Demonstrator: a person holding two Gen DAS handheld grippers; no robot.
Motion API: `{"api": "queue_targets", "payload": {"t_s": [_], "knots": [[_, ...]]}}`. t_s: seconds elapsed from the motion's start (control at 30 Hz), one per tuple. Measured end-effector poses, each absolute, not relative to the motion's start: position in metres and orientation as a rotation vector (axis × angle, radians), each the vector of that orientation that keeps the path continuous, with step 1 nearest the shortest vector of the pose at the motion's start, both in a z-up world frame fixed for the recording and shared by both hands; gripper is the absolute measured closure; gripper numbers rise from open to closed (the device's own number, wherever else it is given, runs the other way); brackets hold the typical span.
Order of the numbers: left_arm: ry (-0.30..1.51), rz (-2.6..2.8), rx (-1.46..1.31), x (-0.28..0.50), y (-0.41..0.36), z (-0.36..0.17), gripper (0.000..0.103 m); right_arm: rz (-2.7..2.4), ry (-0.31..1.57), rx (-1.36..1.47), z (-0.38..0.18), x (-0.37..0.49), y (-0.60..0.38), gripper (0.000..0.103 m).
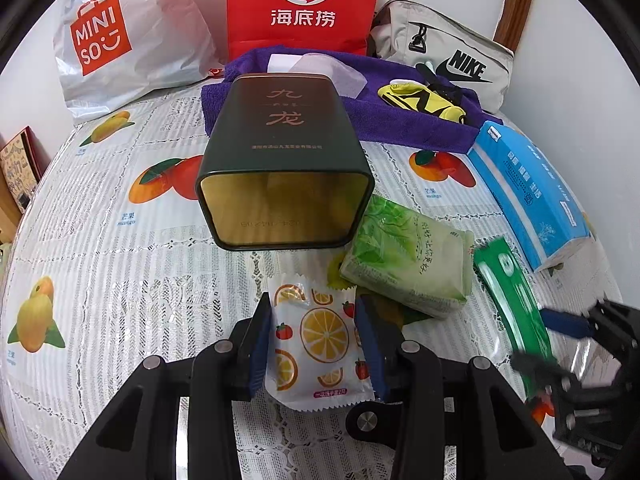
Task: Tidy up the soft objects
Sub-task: 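Grasp the green wet-wipe packet with the right gripper, then carry lemon packet with left gripper while right gripper carries green packet toward the towel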
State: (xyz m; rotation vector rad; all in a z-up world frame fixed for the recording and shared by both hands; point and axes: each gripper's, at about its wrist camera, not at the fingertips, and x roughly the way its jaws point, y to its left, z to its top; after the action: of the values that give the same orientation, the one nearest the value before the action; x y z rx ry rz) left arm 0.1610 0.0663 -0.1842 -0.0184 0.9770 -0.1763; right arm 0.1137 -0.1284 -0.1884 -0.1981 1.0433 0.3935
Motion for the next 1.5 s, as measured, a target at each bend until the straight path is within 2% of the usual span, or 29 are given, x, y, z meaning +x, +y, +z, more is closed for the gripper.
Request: {"api": "queue_targets", "payload": {"t_s": [0.33, 0.4, 0.47, 0.53, 0.6, 0.77, 1.13, 1.2, 1.5], "knots": [[0.983, -0.166, -0.017, 0.162, 0.064, -0.185, 0.064, 0.348, 1.017, -0.082, -0.189, 0.127, -0.140, 0.041], [0.986, -0.165, -0.018, 0.162, 0.064, -0.185, 0.064, 0.347, 1.014, -0.087, -0.190, 0.130, -0.136, 0.034], [0.991, -0.162, -0.022, 0.162, 0.065, -0.184, 0.064, 0.326, 0.996, -0.110, -0.192, 0.132, -0.131, 0.033], [0.992, -0.160, -0.018, 0.161, 0.064, -0.185, 0.064, 0.310, 0.979, -0.152, -0.193, 0.132, -0.126, 0.036], [0.991, -0.161, -0.013, 0.160, 0.065, -0.185, 0.065, 0.326, 0.967, -0.168, -0.192, 0.130, -0.125, 0.055], [0.997, -0.170, -0.065, 0.161, 0.074, -0.183, 0.083, 0.351, 0.978, -0.170, -0.188, 0.131, -0.131, 0.073], [0.989, -0.137, -0.107, 0.157, 0.086, -0.166, 0.093, 0.381, 0.945, -0.116, -0.158, 0.126, -0.150, 0.074], [0.980, -0.137, -0.108, 0.154, 0.086, -0.160, 0.097, 0.386, 0.933, -0.113, -0.153, 0.126, -0.152, 0.074], [0.942, -0.135, -0.099, 0.147, 0.084, -0.136, 0.097, 0.400, 0.903, -0.118, -0.135, 0.130, -0.155, 0.074]]}}
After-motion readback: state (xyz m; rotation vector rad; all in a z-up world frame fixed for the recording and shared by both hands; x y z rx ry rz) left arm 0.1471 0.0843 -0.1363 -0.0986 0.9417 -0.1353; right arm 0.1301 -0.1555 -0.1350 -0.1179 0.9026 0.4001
